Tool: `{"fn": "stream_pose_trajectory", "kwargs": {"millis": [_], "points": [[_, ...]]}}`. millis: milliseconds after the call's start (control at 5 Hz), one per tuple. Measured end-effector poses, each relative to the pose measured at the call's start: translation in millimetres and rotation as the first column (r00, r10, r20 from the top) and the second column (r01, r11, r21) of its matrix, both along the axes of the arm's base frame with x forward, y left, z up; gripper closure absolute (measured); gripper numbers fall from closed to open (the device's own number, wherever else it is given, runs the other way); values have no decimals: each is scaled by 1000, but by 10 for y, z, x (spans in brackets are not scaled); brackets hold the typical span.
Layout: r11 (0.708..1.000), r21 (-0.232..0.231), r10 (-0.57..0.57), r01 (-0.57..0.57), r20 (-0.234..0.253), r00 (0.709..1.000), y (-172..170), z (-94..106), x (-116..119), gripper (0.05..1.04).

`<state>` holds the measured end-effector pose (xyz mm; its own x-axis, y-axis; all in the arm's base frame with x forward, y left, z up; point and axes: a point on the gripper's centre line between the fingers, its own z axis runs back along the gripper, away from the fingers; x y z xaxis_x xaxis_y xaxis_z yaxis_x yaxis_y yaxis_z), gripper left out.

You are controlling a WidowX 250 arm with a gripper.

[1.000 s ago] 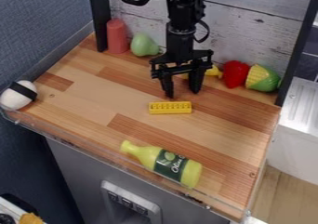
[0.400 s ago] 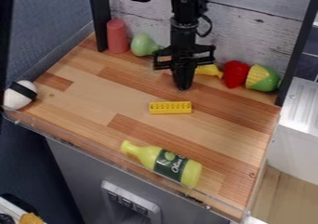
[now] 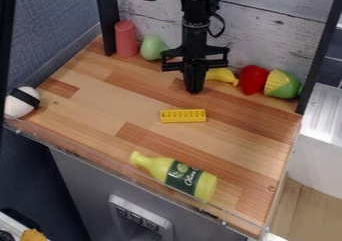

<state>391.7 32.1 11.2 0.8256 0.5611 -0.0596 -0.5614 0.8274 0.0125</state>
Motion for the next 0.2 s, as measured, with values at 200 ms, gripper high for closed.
{"fn": "stream_pose_trajectory", "kwargs": {"millis": [200], "points": [[992, -13, -123, 122, -28, 992, 25, 85, -11, 1029]]}}
